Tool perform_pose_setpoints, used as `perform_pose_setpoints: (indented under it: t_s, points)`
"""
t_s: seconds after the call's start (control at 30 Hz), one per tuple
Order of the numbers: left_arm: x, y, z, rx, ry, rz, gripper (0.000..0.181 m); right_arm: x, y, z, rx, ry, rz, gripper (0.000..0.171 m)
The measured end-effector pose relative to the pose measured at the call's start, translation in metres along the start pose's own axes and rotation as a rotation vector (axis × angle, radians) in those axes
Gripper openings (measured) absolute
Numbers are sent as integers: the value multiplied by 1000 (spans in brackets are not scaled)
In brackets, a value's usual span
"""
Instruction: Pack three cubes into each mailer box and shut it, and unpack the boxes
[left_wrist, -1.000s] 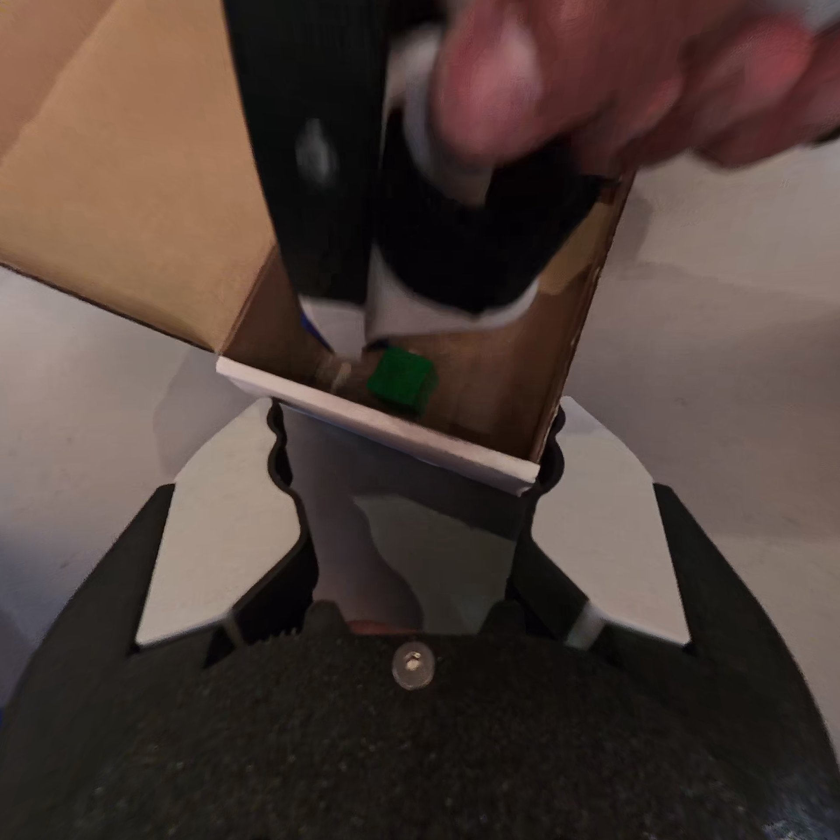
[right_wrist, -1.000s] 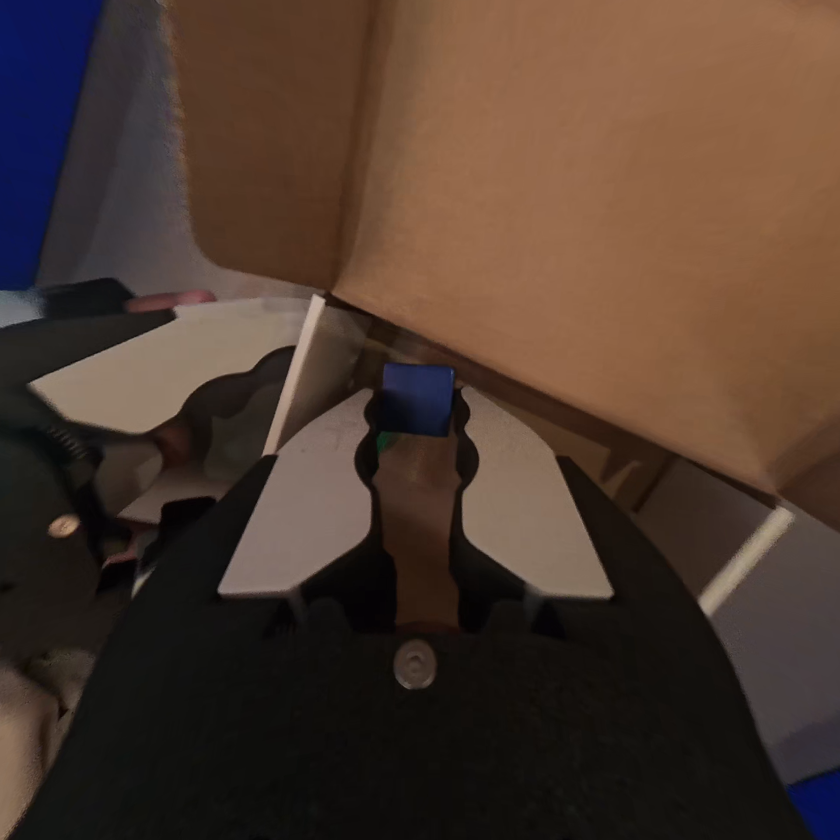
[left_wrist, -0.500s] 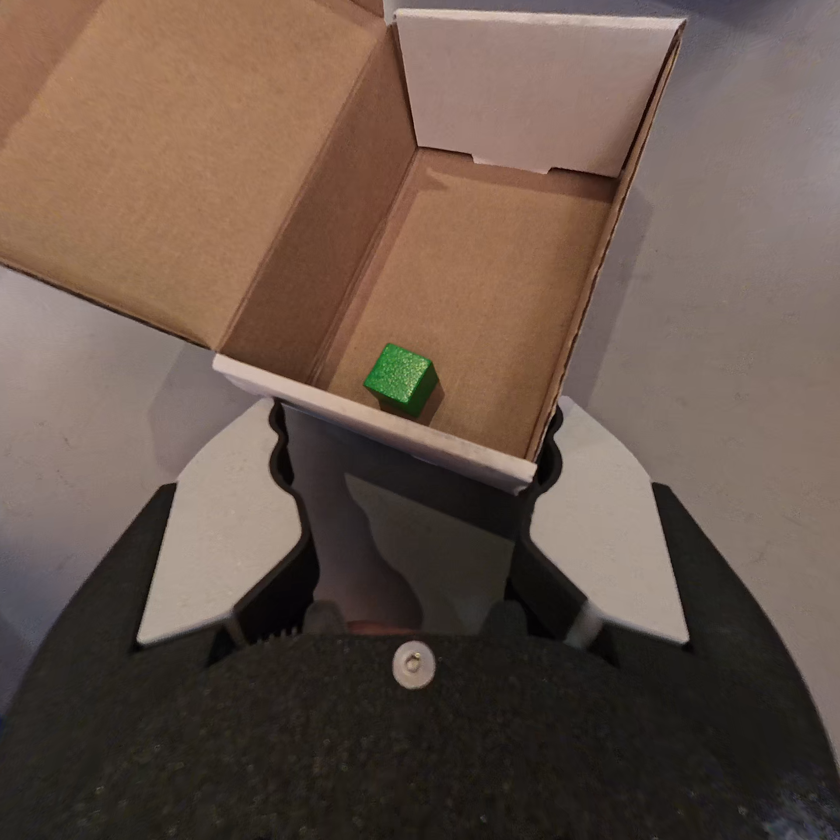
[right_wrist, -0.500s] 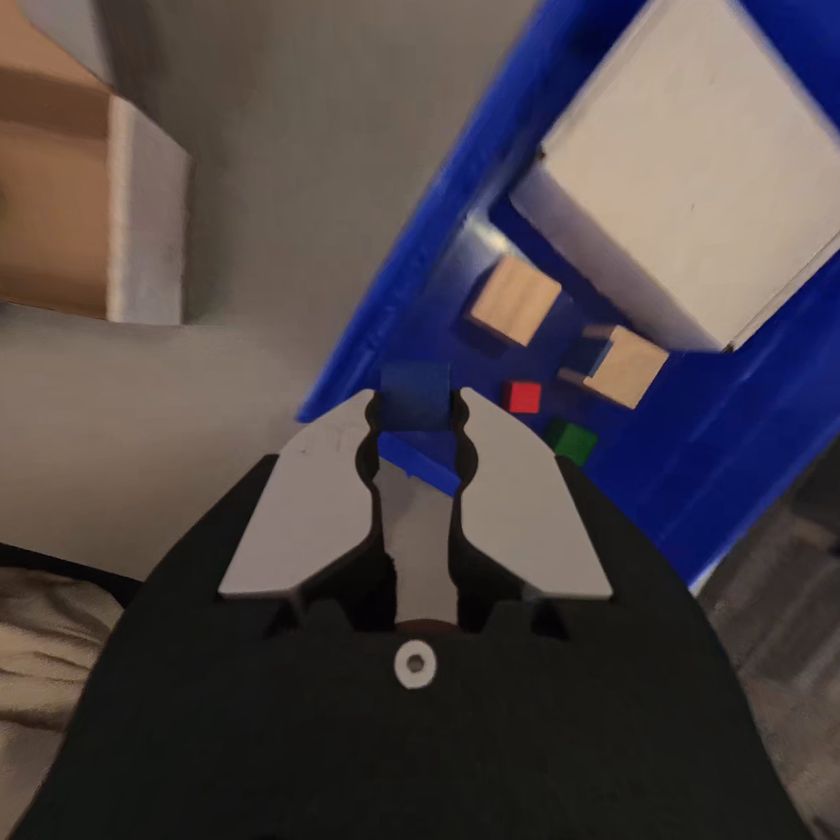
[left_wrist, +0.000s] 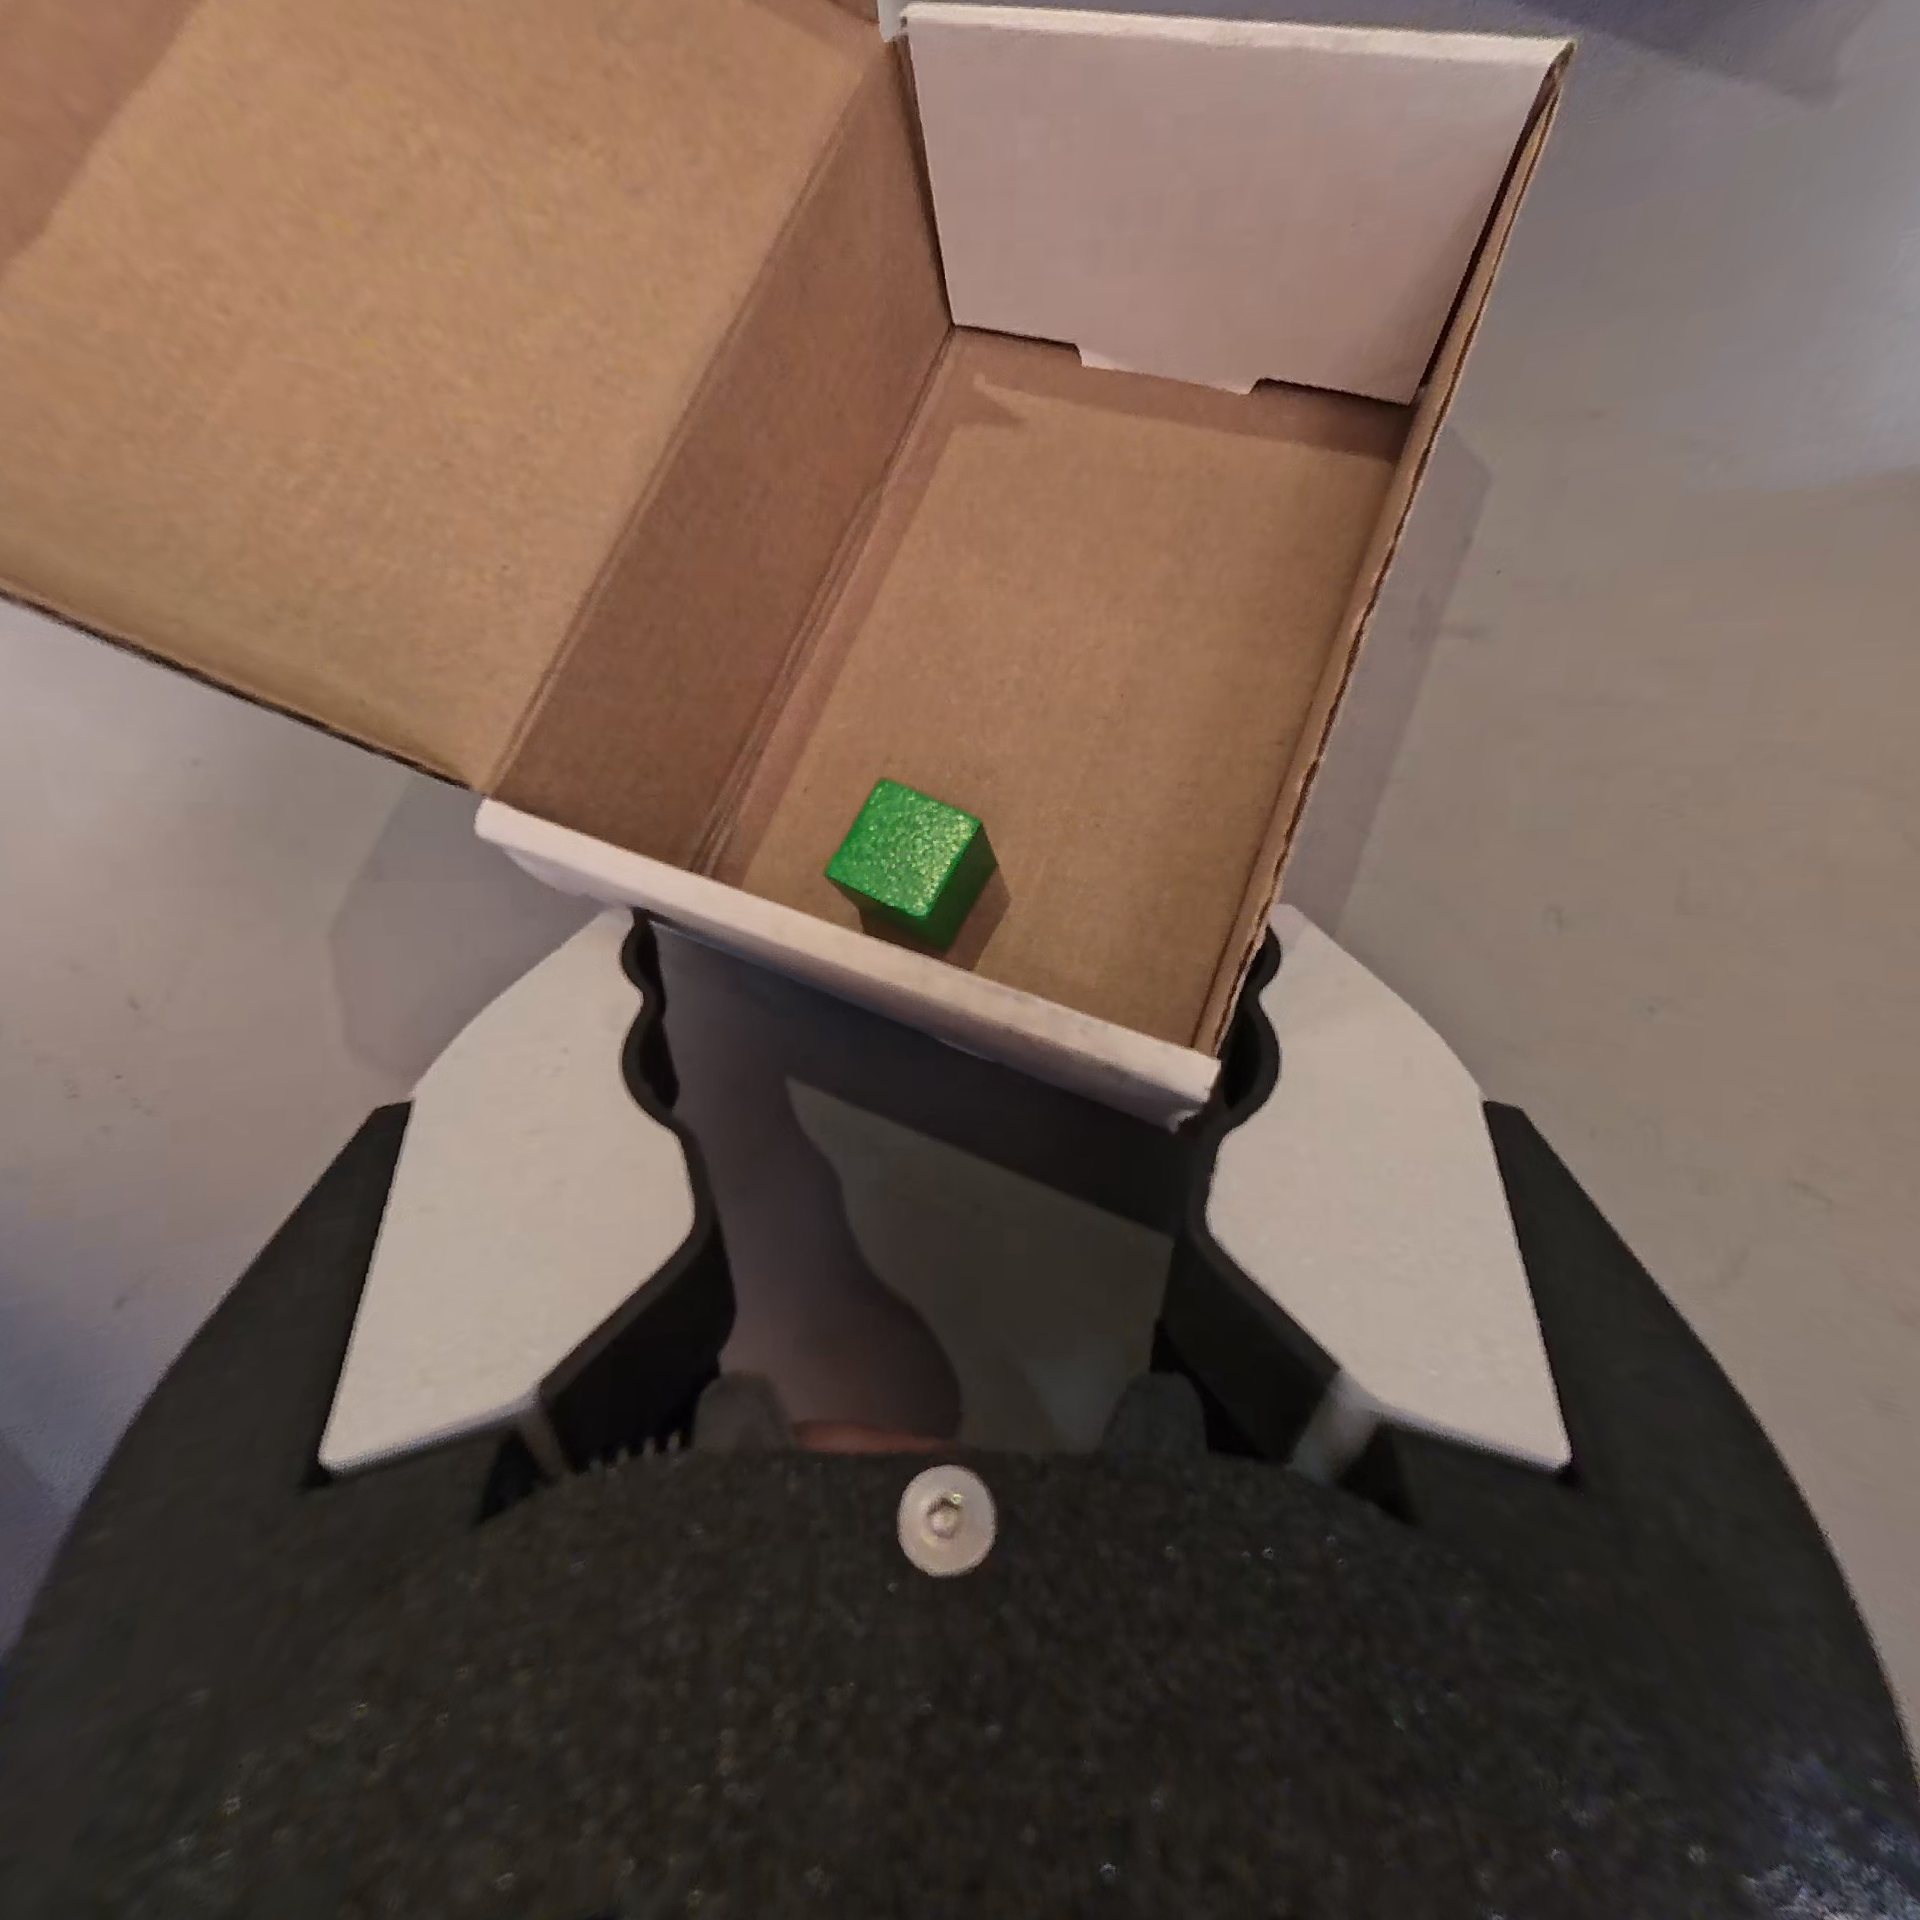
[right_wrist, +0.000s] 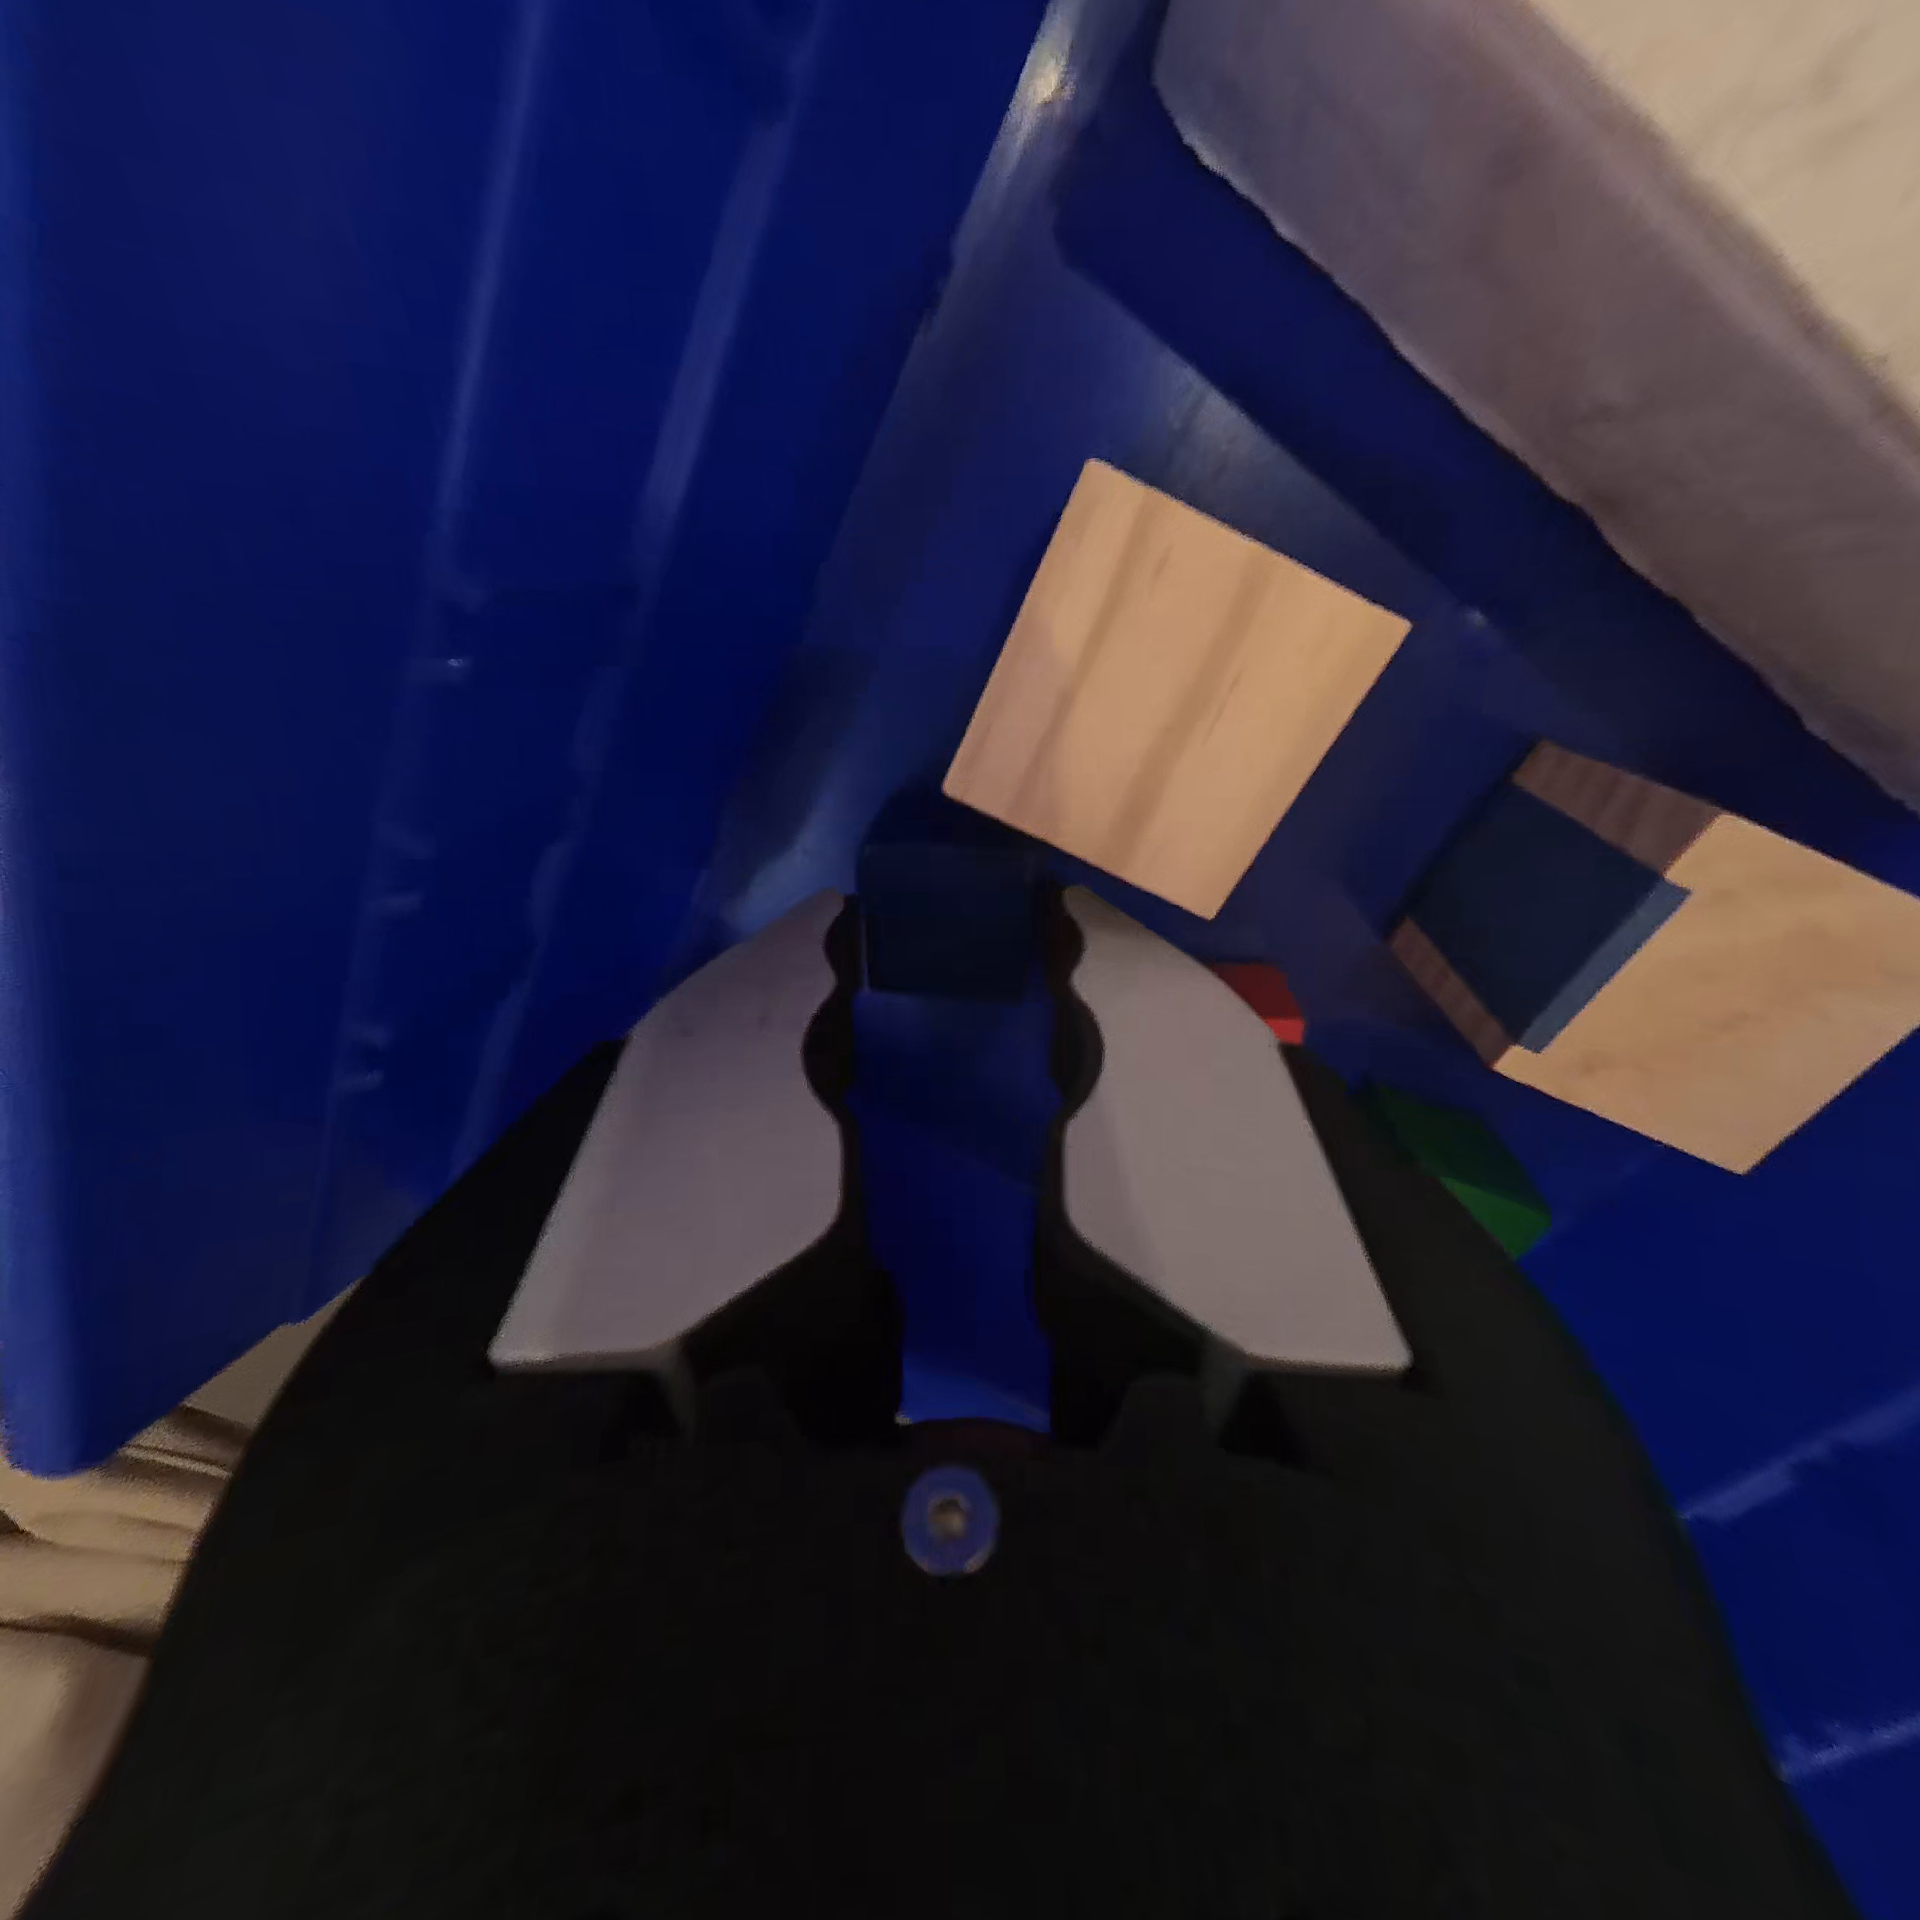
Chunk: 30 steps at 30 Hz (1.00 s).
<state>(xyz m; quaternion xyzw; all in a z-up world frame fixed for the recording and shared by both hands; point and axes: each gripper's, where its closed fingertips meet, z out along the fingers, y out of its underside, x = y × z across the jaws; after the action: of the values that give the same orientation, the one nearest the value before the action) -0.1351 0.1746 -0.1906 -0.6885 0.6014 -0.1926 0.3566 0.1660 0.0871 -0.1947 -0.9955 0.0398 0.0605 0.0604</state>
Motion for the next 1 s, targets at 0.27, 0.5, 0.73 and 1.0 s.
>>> perform_pose_setpoints:
  t_s: [0.27, 0.5, 0.73, 1.0]
  points:
    - [0, 0, 0, -1, 1, -1, 104, -50, -21, -111, 306, 71, -128, 45]
    - [0, 0, 0, -1, 2, -2, 104, -247, -57, -111, 572, -280, -711, 42]
    - [0, 0, 0, -1, 1, -1, 103, -305, -54, -14, 282, -368, -1099, 46]
    - [0, 1, 0, -3, 0, -7, 101, -311, -61, 26, 95, -390, -1155, 57]
